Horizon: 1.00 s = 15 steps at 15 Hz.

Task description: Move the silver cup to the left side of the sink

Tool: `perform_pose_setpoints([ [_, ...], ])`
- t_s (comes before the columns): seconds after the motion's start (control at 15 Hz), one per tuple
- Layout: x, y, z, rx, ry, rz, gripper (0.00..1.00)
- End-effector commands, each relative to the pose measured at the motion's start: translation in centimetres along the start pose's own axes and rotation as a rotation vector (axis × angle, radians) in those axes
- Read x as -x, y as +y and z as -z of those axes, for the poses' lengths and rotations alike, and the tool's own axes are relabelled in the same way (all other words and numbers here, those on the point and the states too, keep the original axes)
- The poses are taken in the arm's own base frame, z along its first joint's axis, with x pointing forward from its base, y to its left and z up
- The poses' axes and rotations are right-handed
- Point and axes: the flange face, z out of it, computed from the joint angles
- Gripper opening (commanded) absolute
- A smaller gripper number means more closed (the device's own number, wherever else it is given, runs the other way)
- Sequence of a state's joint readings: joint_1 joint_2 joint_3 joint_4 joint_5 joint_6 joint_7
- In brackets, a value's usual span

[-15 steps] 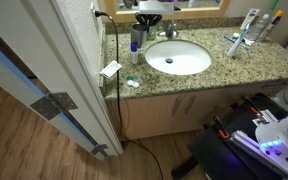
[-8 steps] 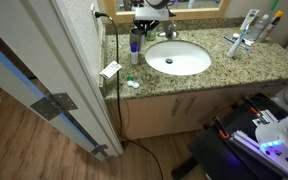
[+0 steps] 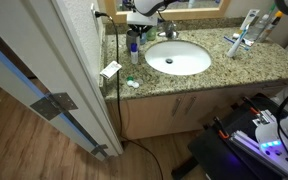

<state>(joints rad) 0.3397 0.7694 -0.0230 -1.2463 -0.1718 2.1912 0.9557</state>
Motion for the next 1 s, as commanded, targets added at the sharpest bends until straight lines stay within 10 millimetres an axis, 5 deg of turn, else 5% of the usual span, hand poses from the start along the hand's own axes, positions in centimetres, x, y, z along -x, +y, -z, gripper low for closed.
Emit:
perform_pose_setpoints([
  [0.0, -0.4, -1.3, -0.4, 0.064, 0.017, -0.007, 0.01],
  [0.07, -0.3, -1.5, -0.5, 0.075, 0.004, -0.007, 0.01],
  [0.13, -0.4, -1.6, -0.2, 0.081, -0.002, -0.006, 0.31],
  [0.33, -0.9, -2.1, 2.4, 0.033, -0.015, -0.003, 0.46],
  [0.6, -1.8, -1.9, 8.5, -0.057, -0.001, 0.0, 0.74],
  [0.8, -1.2, 1.0, 13.8, 0.011, -0.056, 0.068, 0.94],
  [0.87, -0.9, 2.4, 15.2, 0.03, -0.093, 0.095, 0.99],
  [0.93, -1.9, -0.5, 12.8, 0.005, -0.019, 0.044, 0.83],
])
